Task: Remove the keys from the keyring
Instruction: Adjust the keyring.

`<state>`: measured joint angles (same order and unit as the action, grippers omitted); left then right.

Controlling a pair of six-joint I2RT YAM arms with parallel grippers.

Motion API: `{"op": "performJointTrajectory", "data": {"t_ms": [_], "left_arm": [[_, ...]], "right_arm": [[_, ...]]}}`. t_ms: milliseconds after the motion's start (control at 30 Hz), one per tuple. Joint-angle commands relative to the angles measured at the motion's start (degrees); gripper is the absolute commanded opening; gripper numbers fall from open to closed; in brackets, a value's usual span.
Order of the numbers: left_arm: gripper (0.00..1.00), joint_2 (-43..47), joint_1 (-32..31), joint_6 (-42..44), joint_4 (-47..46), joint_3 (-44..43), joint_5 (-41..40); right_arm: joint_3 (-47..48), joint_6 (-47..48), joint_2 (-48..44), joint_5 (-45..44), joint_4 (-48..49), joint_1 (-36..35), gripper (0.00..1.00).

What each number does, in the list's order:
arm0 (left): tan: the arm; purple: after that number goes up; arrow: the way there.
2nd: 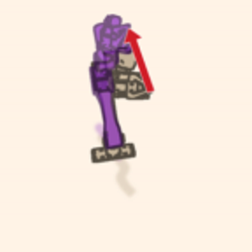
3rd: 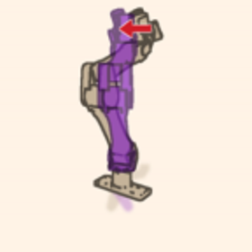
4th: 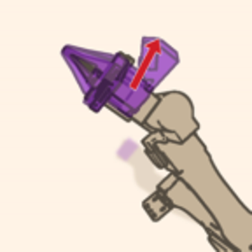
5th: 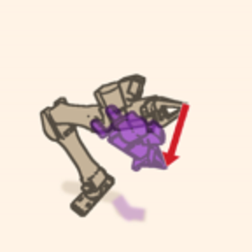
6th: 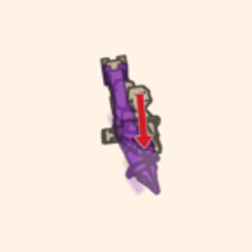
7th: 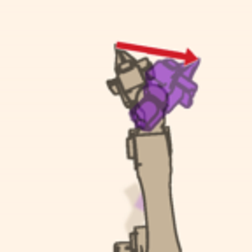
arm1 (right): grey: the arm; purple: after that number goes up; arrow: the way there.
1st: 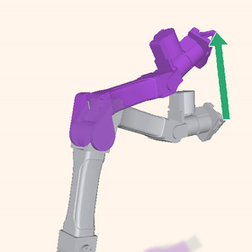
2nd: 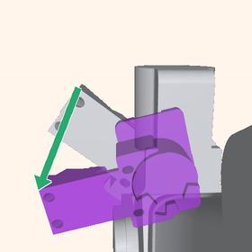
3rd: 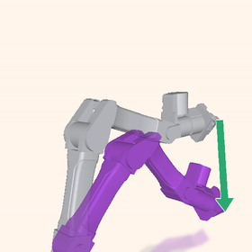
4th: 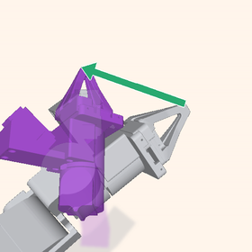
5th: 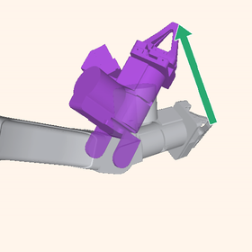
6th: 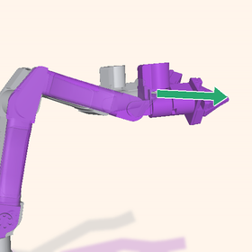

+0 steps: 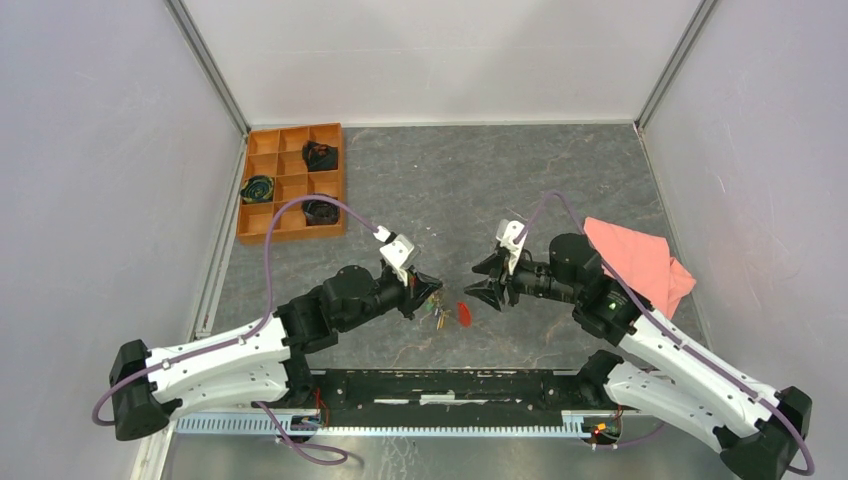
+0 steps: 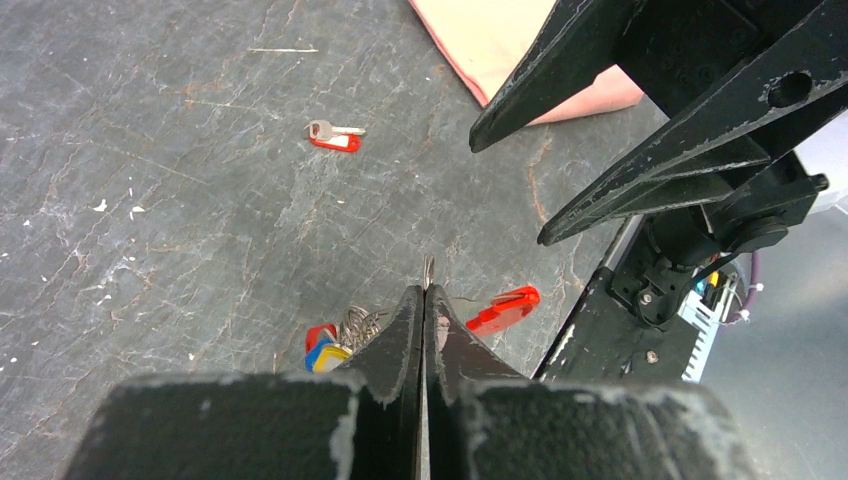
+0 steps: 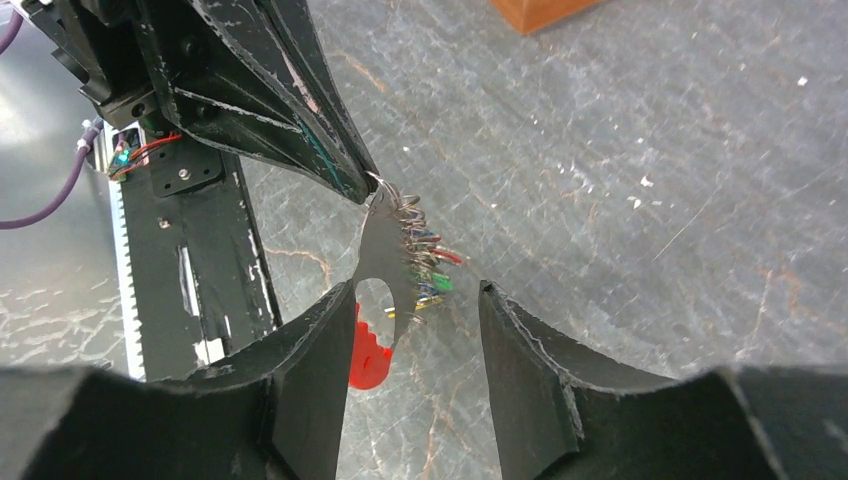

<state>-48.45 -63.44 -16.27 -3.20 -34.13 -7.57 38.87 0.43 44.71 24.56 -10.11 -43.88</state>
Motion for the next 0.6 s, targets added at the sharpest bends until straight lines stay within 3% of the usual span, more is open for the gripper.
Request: {"op": "performJointTrajectory", "data": {"t_ms": [0, 200, 567], "left_arm": [[0.02, -0.9, 0.1, -0.5, -5.7, -3.0, -2.0], [0.02, -3.5, 0.2, -1.4, -7.0, -3.3, -1.8], [0.02, -7.2, 0.1, -3.5, -11.6, -2.5, -0.3]], "right_arm": [[3.1, -3.9, 2.0, -0.4, -1.6, -0.7, 0.54], [5.0, -8.3, 7.0, -4.1, -3.8, -2.7, 0.49], [4.0, -18.8, 10.3, -8.1, -1.6, -2.8, 0.49]]}}
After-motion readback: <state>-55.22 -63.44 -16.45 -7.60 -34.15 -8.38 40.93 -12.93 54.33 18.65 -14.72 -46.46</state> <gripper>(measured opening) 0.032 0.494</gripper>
